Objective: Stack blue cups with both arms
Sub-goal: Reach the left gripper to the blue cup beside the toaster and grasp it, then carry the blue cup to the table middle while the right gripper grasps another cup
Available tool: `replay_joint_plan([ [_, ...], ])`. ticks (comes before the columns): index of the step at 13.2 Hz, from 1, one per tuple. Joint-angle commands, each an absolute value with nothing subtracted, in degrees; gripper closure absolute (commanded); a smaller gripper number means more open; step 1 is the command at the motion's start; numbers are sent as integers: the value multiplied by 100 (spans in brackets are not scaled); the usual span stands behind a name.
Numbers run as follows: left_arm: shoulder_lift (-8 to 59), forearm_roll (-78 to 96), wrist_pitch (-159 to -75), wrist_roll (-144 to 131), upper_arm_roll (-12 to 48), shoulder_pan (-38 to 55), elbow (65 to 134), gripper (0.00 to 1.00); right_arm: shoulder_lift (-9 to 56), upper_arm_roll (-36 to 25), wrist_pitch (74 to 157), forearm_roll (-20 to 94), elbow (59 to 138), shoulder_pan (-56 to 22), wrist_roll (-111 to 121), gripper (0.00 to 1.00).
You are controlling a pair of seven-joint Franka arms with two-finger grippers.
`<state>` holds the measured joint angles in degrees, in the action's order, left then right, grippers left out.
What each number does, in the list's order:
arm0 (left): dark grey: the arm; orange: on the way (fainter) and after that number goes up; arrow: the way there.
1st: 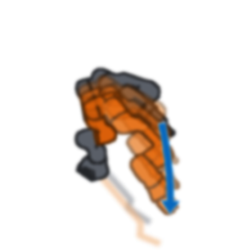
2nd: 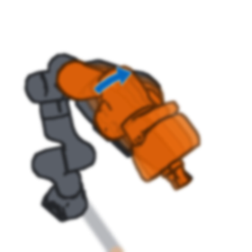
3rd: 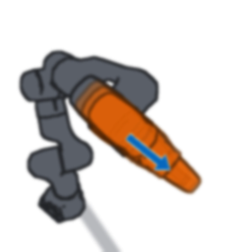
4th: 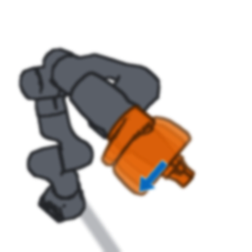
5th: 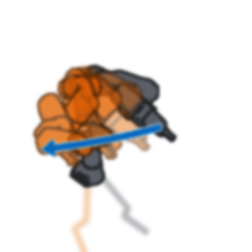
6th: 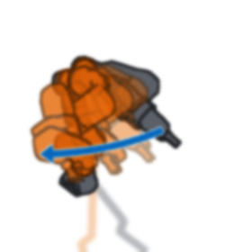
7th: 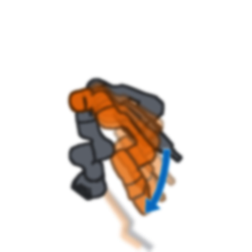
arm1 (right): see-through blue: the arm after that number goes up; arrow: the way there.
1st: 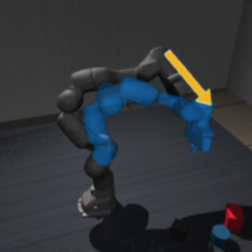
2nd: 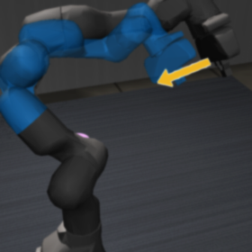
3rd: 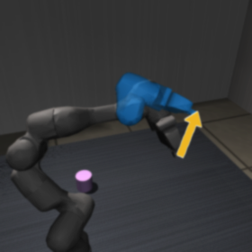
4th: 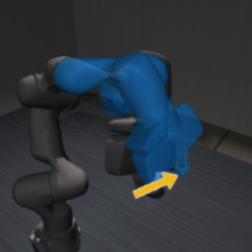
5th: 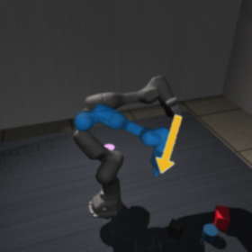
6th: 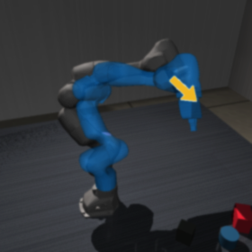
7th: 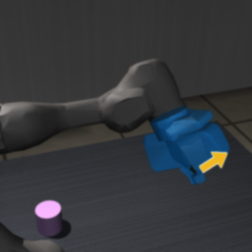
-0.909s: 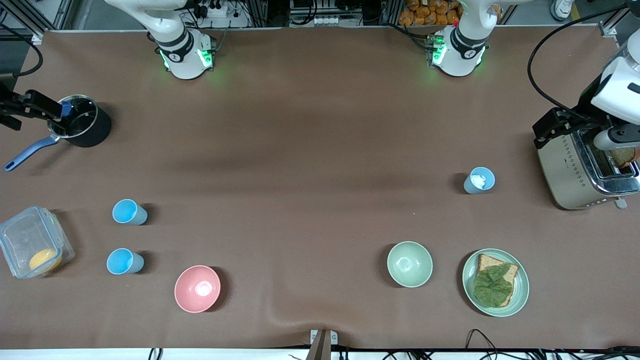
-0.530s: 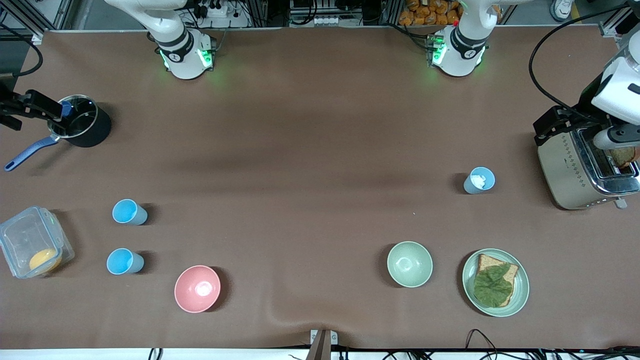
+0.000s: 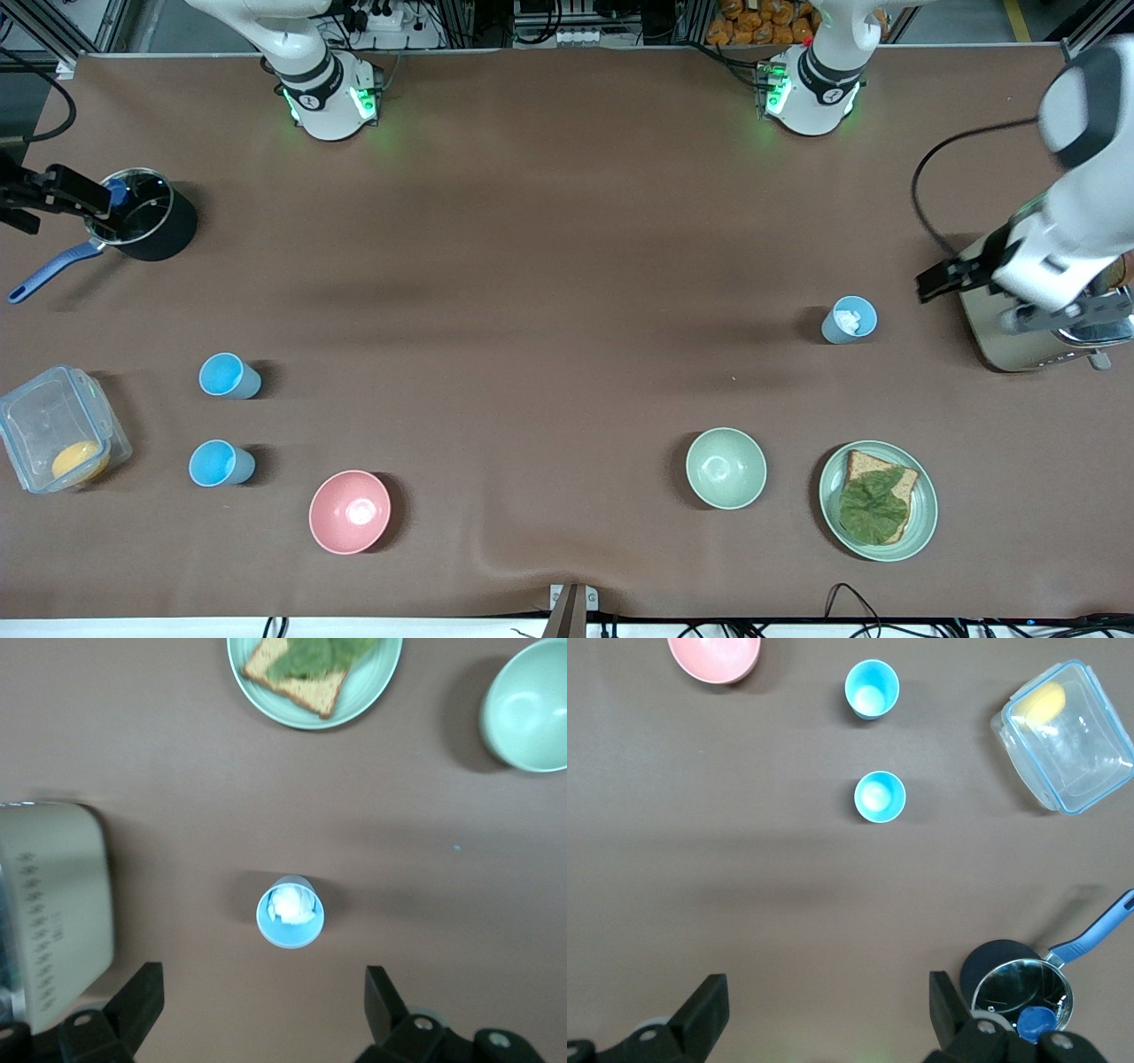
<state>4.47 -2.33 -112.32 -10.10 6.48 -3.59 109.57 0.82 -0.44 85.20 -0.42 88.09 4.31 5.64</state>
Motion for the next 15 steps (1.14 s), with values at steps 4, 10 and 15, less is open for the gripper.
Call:
replay_joint_plan([
  [4, 684, -193, -13533, -642, 677, -589, 12796, 0, 1238, 35, 9015, -325, 8569, 1194, 668, 0],
  [10, 1318, -202, -14193, -501, 677, -782, 13051, 30, 2179, 44, 9895, -281, 8543, 1591, 851, 0],
  [15, 1512, -202, -14493, -501, 677, -756, 13166, 100, 2846, 44, 10643, -457, 8543, 1241, 994, 0],
])
